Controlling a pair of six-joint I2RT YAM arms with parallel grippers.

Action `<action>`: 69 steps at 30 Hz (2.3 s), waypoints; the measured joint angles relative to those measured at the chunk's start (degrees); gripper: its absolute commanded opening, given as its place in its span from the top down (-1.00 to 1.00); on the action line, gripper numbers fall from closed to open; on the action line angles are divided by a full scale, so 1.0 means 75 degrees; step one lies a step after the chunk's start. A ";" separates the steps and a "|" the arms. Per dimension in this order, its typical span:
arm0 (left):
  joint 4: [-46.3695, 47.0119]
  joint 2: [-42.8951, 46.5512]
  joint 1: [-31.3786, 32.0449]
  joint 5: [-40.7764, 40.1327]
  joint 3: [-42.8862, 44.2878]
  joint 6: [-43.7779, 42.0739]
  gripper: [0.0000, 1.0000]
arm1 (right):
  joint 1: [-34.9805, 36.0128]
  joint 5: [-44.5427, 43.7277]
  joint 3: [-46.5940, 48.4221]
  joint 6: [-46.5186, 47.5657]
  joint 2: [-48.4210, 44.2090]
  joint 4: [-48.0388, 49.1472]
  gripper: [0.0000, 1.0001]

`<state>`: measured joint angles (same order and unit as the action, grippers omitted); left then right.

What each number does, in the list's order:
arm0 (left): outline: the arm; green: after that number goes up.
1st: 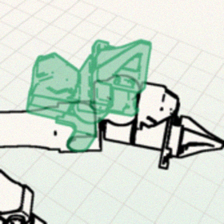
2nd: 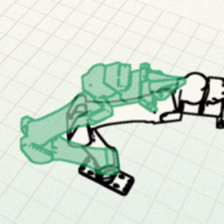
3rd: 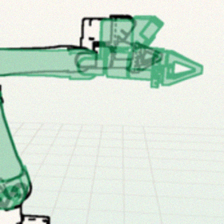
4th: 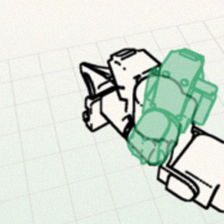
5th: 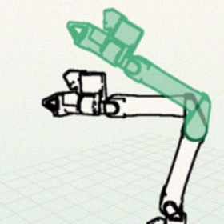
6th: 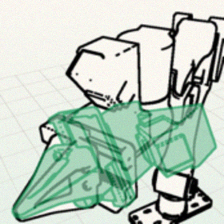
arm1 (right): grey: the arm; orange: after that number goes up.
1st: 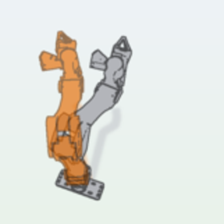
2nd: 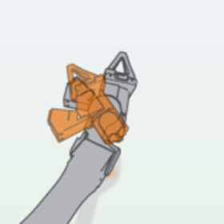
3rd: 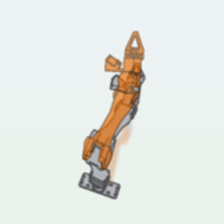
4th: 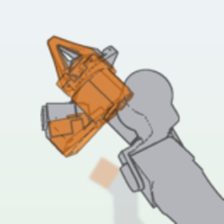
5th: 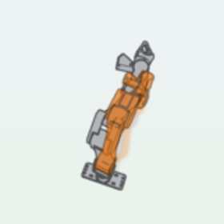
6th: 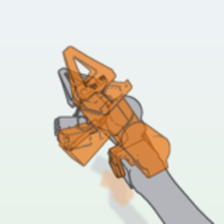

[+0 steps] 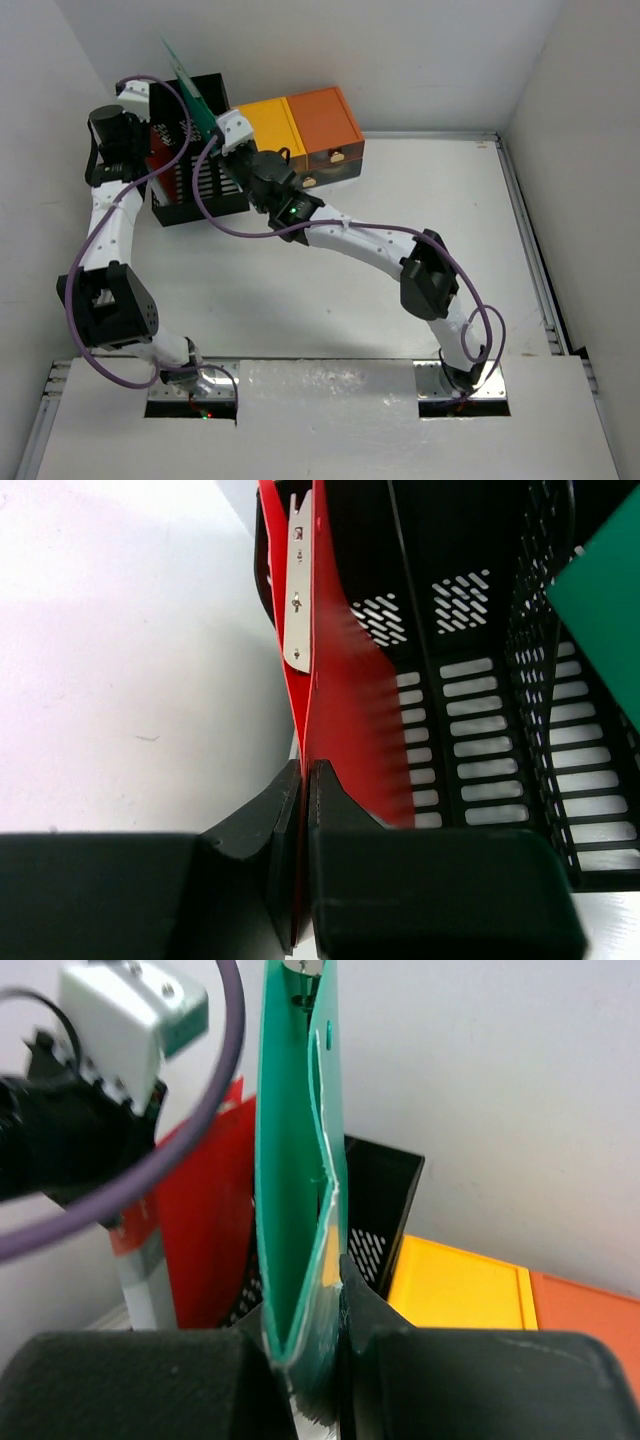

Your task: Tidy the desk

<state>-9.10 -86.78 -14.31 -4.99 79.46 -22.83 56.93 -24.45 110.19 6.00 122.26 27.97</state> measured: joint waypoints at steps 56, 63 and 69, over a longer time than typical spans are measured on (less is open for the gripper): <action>0.0335 0.0344 -0.0294 0.1026 -0.0484 0.0020 1.00 | 0.0277 -0.1087 -0.0455 0.0350 0.1338 0.3369 1.00; 0.0335 0.0344 -0.0294 0.1026 -0.0484 0.0017 1.00 | 0.0679 -0.0912 -0.0527 0.0682 0.0839 0.4459 1.00; 0.0332 0.0344 -0.0294 0.1023 -0.0484 -0.0015 1.00 | 0.0577 -0.1186 0.0289 0.0988 0.1285 0.4450 1.00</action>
<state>-6.61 -84.20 -16.51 2.68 75.83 -22.94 61.25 -33.34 112.36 13.41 131.90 61.34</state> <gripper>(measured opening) 0.017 0.067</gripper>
